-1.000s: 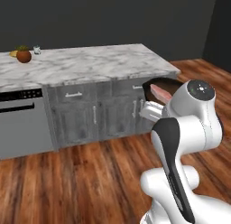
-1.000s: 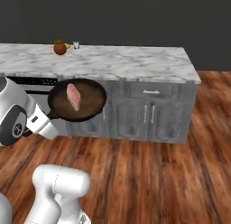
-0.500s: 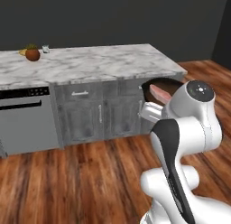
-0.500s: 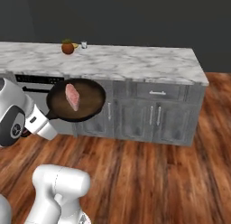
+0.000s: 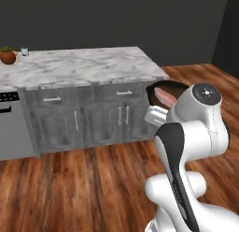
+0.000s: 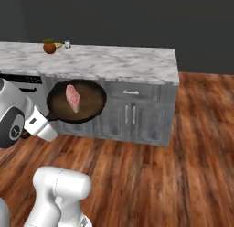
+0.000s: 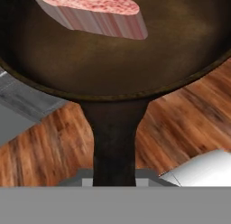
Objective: Pick up the pan with the steak in it and place it on the dining table. Then place the steak on the plate.
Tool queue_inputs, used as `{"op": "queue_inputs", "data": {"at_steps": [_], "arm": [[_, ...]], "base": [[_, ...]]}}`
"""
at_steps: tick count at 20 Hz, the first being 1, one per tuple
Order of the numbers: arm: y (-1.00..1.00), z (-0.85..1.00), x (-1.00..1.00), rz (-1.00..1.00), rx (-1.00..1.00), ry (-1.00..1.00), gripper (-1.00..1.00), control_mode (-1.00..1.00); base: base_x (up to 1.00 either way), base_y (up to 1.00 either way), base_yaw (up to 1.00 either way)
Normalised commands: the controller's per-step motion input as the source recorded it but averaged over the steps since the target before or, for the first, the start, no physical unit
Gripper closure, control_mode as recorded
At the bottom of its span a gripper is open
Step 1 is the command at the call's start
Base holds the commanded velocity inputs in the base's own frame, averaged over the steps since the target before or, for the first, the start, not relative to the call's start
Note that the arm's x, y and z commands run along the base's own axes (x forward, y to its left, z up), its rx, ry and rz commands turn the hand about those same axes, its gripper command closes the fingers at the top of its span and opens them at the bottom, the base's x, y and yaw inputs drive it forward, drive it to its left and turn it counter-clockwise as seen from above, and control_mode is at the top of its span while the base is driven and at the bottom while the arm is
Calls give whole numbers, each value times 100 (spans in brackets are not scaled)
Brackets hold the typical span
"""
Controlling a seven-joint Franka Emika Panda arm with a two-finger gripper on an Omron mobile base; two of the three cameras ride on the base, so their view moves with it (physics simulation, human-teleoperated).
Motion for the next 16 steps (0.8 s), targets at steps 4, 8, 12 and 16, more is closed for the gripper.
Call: {"op": "queue_inputs", "data": {"at_steps": [4,8,12,16], "arm": [[0,0,0,0,0,0,100,100],[0,0,0,0,0,0,100,100],[0,0,0,0,0,0,100,100],[0,0,0,0,0,0,100,100]], "base": [[21,-100,3],[22,-100,2],[22,-100,0],[23,-100,1]]}}
